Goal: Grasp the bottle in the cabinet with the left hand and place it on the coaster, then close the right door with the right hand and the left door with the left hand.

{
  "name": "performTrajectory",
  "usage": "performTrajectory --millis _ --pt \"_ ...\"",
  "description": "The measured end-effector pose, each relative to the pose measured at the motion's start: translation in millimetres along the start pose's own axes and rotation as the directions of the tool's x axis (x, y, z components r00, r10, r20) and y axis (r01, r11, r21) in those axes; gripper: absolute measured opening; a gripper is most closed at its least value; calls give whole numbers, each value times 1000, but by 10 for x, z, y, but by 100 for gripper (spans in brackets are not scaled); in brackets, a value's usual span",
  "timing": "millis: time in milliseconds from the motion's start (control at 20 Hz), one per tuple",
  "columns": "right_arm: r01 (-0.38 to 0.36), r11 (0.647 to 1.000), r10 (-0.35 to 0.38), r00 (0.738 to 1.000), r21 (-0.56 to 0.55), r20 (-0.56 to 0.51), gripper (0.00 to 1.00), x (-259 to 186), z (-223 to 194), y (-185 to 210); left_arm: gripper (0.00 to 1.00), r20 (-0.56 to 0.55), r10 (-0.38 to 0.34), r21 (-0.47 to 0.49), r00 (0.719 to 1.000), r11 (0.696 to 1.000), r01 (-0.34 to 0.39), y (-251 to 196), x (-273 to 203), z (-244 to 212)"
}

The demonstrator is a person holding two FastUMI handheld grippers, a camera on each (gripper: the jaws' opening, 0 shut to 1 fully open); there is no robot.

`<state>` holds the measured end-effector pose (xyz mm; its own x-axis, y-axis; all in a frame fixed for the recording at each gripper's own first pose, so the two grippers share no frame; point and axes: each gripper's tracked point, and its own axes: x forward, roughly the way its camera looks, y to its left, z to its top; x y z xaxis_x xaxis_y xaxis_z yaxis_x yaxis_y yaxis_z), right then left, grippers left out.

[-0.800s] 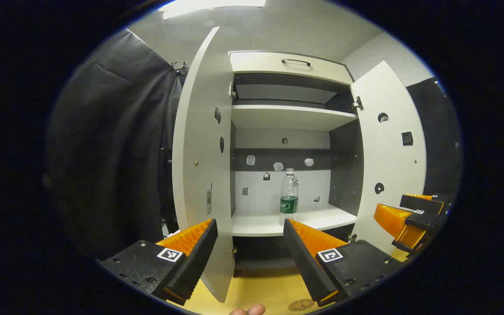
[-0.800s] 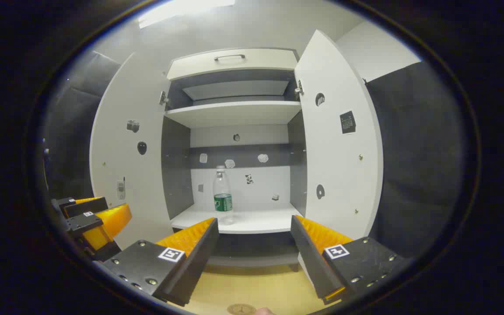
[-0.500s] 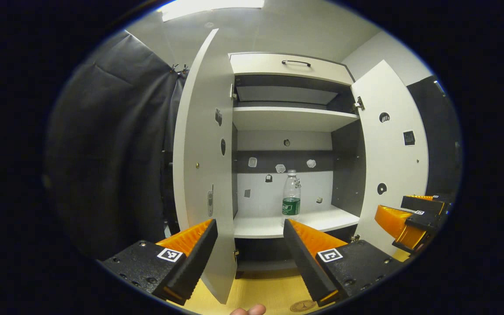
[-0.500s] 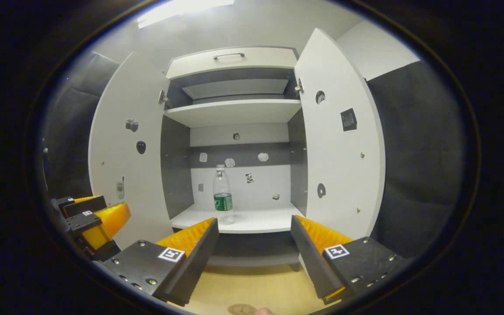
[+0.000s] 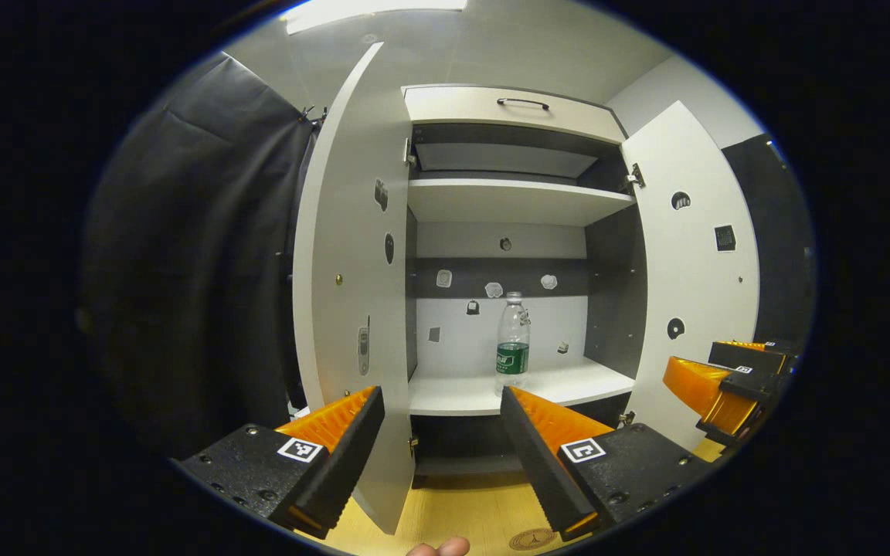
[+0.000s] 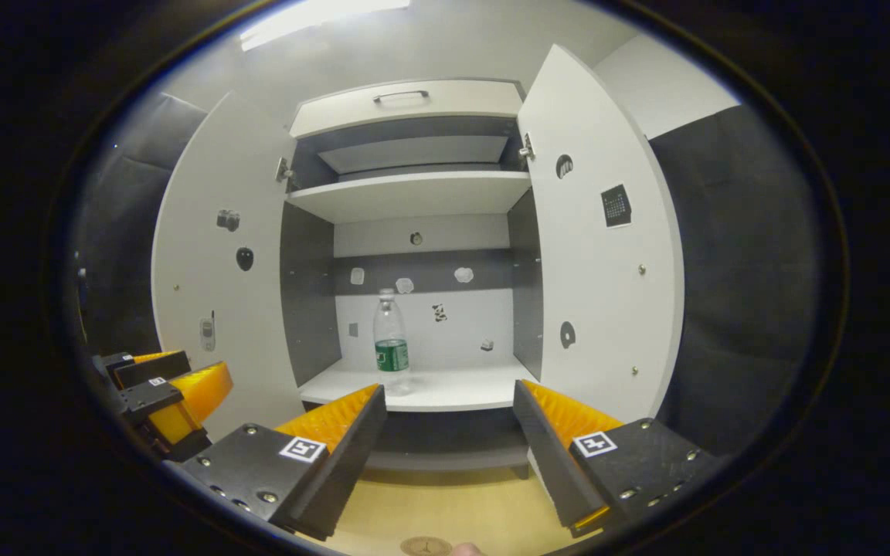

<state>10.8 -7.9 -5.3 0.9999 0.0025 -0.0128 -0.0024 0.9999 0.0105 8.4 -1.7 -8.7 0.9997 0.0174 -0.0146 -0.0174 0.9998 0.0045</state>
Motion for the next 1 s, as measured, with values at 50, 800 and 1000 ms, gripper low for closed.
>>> performTrajectory --millis 50,800,1000 --pt "-2 1000 2 1000 -1 -3 100 5 -7 0 96 2 0 3 1000 1000 0 -3 14 -8" --pt "31 999 -32 998 -27 -48 100 127 -169 -212 96 -25 -70 2 997 998 70 -394 877 -161" --pt "50 998 -54 996 -48 -73 100 188 -259 -294 96 -34 -99 0 994 995 99 -532 1283 -188"
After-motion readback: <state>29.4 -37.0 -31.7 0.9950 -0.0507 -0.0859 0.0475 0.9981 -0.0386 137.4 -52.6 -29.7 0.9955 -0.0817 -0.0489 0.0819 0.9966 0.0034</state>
